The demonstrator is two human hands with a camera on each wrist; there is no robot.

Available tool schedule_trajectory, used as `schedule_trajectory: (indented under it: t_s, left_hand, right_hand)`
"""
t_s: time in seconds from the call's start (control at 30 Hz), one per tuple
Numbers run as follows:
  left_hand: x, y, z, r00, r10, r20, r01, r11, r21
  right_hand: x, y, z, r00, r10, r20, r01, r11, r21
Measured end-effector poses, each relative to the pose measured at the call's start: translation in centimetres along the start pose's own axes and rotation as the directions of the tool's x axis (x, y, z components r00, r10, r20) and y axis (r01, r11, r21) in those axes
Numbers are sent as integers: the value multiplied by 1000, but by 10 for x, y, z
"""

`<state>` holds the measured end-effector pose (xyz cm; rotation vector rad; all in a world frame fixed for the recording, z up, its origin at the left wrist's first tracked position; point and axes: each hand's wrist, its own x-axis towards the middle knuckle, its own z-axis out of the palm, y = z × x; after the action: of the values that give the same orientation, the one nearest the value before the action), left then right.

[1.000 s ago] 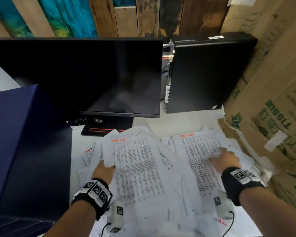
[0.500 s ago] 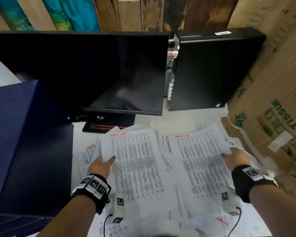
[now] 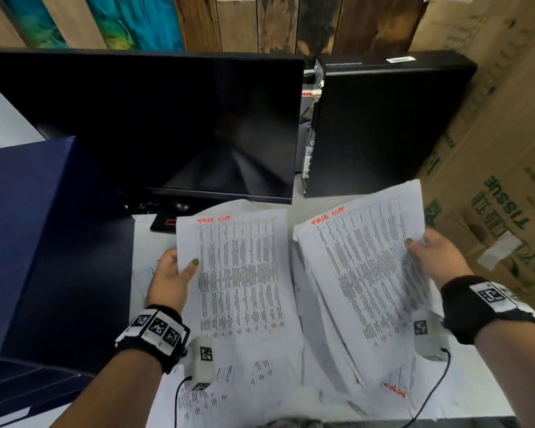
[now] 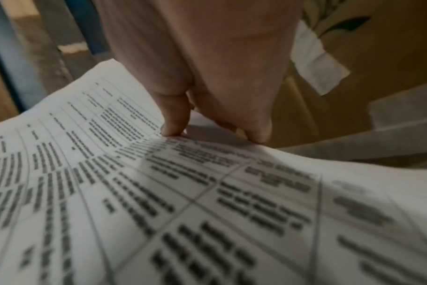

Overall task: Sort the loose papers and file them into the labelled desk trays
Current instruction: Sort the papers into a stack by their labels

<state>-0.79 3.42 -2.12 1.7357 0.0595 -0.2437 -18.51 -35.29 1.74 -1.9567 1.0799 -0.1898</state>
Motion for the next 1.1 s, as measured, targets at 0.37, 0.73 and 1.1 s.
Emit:
schedule_trajectory:
  t_s: [0.37,0.73,1.1]
  left_hand:
    - [-33,49,22,969,165,184,-121,966,-229]
    - [-42,82,19,959,253,128,-200,924,-326]
    - [-53,71,22,955,281,-90,-295,915,-275]
  right_hand:
    - [-30,-50,69,974,-110,198,54,961,270]
    - [-48,-89,105,942,-152,299,-56,808,587]
    - [-82,-94,127,962,-269,40,183,749,637]
